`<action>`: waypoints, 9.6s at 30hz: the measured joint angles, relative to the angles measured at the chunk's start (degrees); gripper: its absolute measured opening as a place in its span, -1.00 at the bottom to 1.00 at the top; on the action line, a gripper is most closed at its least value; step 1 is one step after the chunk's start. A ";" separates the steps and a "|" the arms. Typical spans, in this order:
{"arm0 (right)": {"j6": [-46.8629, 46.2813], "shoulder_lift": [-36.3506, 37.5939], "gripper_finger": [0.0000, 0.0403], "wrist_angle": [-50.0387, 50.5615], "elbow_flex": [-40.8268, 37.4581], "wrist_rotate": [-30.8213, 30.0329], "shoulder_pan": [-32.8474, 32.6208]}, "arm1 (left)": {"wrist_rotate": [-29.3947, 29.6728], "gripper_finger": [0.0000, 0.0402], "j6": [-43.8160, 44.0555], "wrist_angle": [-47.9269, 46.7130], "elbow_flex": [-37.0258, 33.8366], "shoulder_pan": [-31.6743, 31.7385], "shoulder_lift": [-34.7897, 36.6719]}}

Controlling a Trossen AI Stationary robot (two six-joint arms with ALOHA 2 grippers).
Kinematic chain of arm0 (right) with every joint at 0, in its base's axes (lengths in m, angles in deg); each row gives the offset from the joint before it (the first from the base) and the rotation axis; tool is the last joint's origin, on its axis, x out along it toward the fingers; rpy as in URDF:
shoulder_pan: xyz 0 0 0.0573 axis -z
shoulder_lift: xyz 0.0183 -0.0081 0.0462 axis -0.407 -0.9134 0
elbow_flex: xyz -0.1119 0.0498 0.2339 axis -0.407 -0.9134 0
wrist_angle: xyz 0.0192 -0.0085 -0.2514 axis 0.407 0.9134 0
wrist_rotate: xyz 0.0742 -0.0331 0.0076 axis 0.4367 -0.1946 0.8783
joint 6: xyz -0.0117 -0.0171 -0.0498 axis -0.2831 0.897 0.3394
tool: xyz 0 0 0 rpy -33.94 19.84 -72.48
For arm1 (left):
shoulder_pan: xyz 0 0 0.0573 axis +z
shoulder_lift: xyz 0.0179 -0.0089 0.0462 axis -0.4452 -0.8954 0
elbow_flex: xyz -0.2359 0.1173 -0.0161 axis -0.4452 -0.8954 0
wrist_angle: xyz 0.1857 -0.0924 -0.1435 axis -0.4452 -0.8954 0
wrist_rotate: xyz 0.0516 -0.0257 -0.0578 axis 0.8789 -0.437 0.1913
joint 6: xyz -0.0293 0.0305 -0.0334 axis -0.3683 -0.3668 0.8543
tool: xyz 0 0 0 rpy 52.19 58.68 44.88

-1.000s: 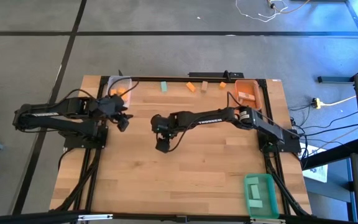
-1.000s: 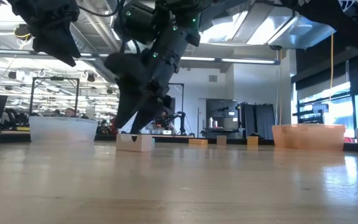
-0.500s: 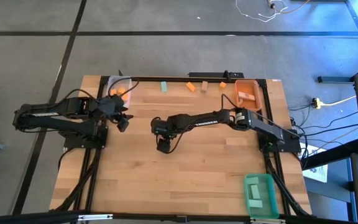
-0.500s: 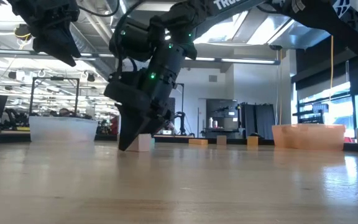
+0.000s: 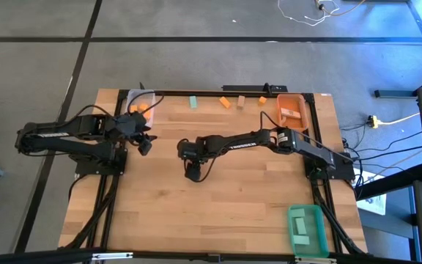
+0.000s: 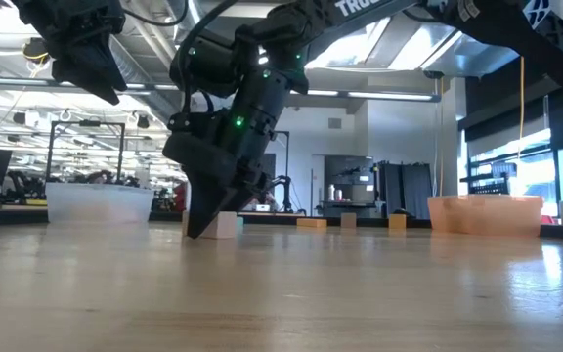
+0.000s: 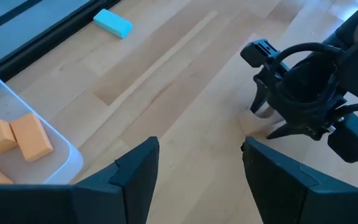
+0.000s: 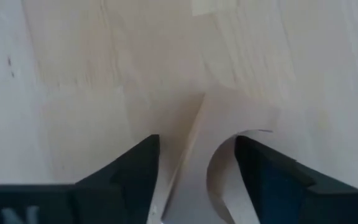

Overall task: Sort & place blocks by color
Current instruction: Put the brown block into the orange bin

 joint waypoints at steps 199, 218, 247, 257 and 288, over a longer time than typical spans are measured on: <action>-27.89 37.09 -0.42 1.36 -30.19 14.93 41.63 | -20.94 0.09 -23.90 36.92 -0.02 21.39 -26.45; -30.48 33.52 0.11 0.12 -30.18 4.15 39.67 | -20.94 0.09 -23.88 36.92 -0.02 21.39 -26.45; -34.75 21.72 0.11 -3.27 -30.17 7.49 43.13 | -20.96 0.09 -23.88 36.89 -0.02 21.39 -26.45; -34.25 20.30 0.11 -4.03 -30.11 7.36 43.13 | -20.96 0.09 -23.88 36.89 -0.02 21.38 -26.43; -20.17 20.05 -0.22 -3.12 -30.09 5.54 42.34 | -20.96 0.09 -23.88 36.89 -0.02 21.39 -26.44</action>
